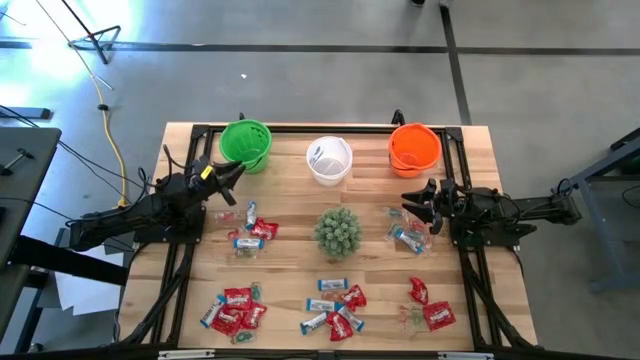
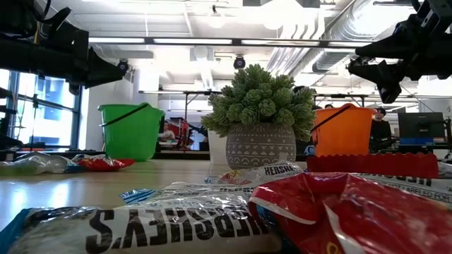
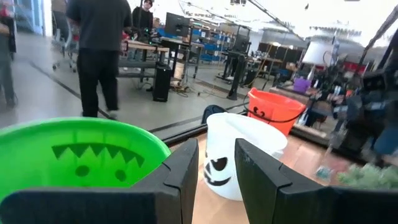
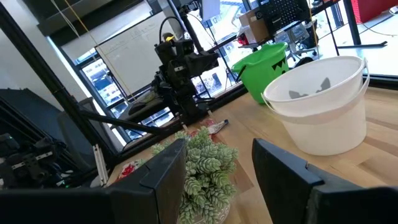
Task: Sort candy
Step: Put the transparent candy into the orange bucket
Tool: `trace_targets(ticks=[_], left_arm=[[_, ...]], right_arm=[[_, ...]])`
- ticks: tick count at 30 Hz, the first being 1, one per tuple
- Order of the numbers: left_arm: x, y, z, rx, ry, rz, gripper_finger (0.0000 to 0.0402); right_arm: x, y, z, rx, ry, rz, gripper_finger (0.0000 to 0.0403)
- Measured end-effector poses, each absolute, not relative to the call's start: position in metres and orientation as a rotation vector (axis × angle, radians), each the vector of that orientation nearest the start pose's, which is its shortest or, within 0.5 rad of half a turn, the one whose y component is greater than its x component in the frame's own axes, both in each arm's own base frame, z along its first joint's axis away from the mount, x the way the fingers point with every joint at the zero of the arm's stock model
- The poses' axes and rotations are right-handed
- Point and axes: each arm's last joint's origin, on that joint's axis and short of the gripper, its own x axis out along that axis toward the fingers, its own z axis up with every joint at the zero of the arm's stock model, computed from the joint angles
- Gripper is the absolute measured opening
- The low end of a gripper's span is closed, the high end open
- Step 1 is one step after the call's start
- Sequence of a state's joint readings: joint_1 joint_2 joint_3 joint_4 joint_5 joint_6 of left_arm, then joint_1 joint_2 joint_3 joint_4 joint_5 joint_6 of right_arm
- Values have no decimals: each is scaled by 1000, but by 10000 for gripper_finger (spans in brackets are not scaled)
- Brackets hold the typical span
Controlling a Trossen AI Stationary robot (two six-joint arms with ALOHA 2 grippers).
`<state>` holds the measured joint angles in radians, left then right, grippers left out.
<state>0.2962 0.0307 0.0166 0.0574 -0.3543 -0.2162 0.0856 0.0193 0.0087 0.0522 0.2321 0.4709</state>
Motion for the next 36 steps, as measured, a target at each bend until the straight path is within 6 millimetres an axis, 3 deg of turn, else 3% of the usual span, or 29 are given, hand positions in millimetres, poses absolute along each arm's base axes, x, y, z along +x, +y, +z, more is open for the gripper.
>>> trace_targets(ticks=[7,14,36], left_arm=[[90,37,172,-445,-189,613,92],[89,38,172,-567,-235,646,92],[89,39,172,-577,-249,666,92]], right_arm=[[98,2,170,476,-75,-134,181],[98,2,170,477,-75,-134,181],[98,2,170,476,-75,-134,181]])
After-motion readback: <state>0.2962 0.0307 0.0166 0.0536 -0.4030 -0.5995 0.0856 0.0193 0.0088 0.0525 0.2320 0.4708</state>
